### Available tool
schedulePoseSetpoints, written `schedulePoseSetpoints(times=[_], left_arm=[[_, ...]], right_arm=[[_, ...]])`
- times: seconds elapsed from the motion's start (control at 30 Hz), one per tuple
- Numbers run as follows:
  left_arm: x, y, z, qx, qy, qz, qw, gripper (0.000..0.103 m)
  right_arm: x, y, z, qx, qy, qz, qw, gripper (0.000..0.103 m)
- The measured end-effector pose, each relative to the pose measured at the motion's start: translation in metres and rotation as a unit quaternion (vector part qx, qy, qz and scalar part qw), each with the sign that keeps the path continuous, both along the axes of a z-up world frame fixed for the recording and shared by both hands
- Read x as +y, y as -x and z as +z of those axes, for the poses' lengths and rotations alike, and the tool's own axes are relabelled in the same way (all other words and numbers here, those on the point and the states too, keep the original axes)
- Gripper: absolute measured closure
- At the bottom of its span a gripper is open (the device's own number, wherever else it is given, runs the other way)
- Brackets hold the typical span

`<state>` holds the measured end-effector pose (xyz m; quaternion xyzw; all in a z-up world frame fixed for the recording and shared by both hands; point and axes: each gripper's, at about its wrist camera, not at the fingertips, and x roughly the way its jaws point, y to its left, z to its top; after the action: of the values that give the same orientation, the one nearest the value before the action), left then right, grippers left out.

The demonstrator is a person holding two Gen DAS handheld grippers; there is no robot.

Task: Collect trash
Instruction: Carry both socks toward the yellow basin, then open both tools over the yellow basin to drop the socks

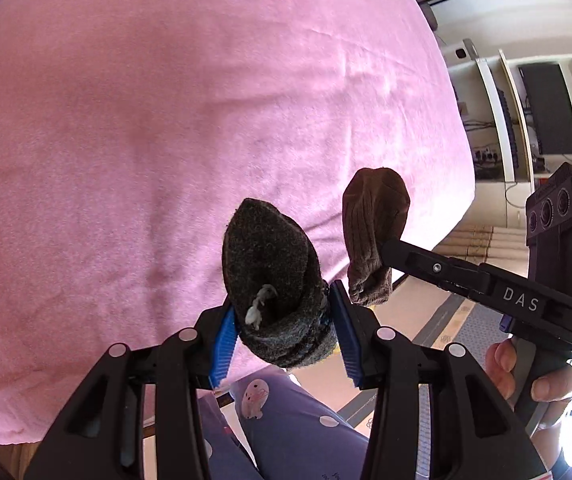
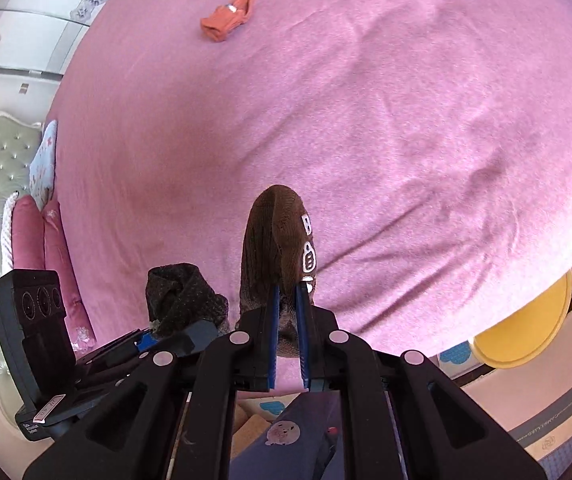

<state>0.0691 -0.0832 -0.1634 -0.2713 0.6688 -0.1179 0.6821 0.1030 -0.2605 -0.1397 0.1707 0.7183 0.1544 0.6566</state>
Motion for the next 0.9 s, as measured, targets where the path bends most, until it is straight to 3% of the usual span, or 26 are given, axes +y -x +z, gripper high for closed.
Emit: schedulePoseSetpoints(times=[0.37, 0.63, 0.9], left_arm=[[-0.156, 0.014, -0.010, 0.022, 0.009, -0.118, 0.9928, 0.059], [-0.272, 0.031, -0.025, 0.041, 0.003, -0.197, 0.9796, 0.058], [-0.354, 0.038, -0.043, 0.056, 0.001, -0.254, 0.9655, 0.058]], right_arm=[[-0.166, 0.046, -0.007, 0.016, 0.017, -0.114, 0.993, 0.094], [-0.278, 0.090, -0.027, 0.045, 0.033, -0.179, 0.982, 0.094], [-0.349, 0.117, -0.041, 0.066, 0.027, -0.222, 0.973, 0.091]])
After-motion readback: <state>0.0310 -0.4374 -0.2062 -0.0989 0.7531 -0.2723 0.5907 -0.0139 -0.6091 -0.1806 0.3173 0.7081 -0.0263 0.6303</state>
